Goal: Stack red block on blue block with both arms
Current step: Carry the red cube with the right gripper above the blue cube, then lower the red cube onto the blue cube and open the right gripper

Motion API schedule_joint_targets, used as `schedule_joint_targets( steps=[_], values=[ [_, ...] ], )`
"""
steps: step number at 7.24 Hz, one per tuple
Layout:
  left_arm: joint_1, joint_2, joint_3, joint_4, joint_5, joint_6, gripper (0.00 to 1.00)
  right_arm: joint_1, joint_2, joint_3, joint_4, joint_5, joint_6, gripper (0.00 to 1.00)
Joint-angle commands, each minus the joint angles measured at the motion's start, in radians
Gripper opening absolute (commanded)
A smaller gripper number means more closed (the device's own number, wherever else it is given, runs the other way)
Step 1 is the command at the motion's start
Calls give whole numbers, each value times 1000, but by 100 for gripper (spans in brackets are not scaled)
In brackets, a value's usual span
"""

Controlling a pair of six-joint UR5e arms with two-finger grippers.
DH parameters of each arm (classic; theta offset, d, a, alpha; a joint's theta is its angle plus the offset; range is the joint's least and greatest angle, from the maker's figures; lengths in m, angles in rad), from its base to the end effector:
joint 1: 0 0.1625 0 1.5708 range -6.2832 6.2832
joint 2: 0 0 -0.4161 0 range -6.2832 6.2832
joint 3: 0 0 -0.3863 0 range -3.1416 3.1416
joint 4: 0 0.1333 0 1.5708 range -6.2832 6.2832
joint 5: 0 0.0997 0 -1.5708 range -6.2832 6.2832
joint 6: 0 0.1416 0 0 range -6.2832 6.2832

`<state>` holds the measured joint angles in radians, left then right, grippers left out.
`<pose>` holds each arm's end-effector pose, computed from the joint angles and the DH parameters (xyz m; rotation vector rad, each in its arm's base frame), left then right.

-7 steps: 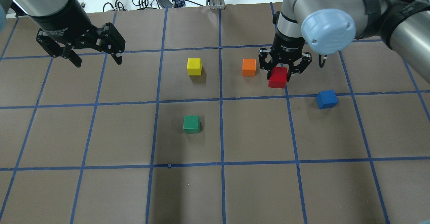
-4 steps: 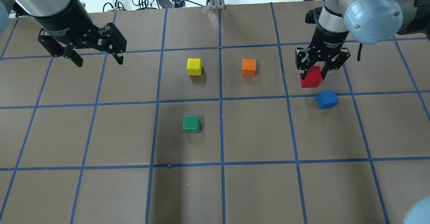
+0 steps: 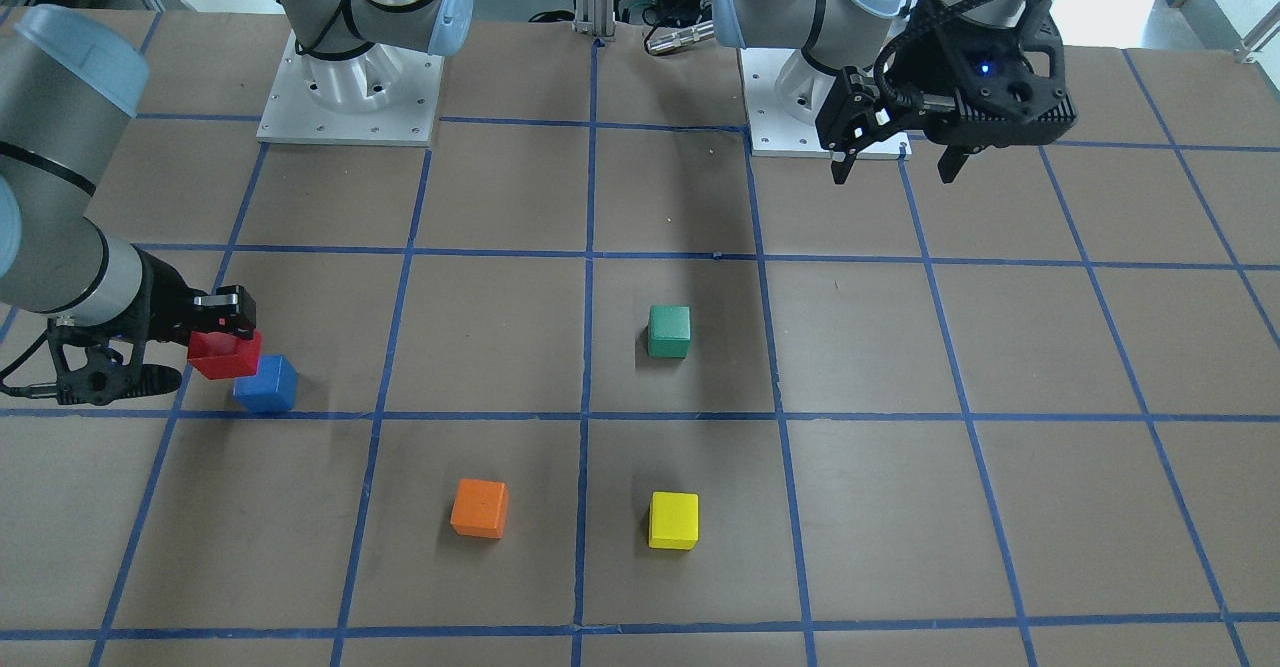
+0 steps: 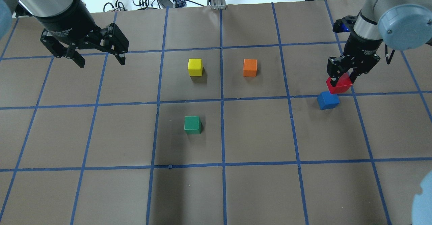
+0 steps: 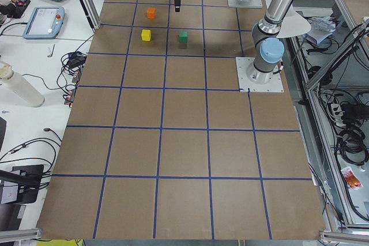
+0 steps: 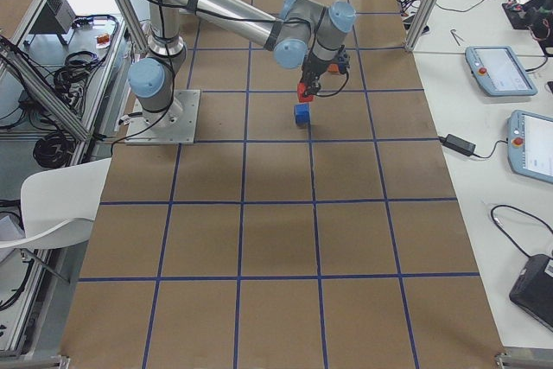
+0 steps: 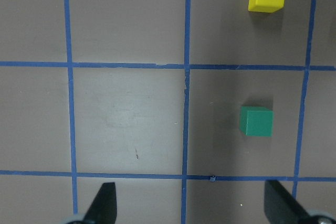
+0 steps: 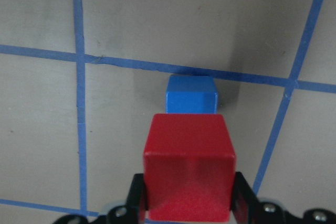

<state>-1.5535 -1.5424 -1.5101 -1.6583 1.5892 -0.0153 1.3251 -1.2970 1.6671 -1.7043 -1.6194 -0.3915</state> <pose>-0.1225 -0.4751 0.4714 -0.0509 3.1228 -0.0024 -0.0079 -0.5511 0.2625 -0.2341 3.0823 0.3724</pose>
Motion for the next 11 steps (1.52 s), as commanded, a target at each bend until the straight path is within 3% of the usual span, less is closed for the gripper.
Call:
schedule_joint_targets(
  steps=[1,5,11],
  values=[
    [0,-2,1,0,0,0,100,-9,39,0,-35,-22,-44,0],
    [0,-8,1,2,0,0,100,-7,90,-9,-34,34,106,0],
    [0,-10,1,3,2,0,100,-7,91,-3,-26,32,106,2]
  ],
)
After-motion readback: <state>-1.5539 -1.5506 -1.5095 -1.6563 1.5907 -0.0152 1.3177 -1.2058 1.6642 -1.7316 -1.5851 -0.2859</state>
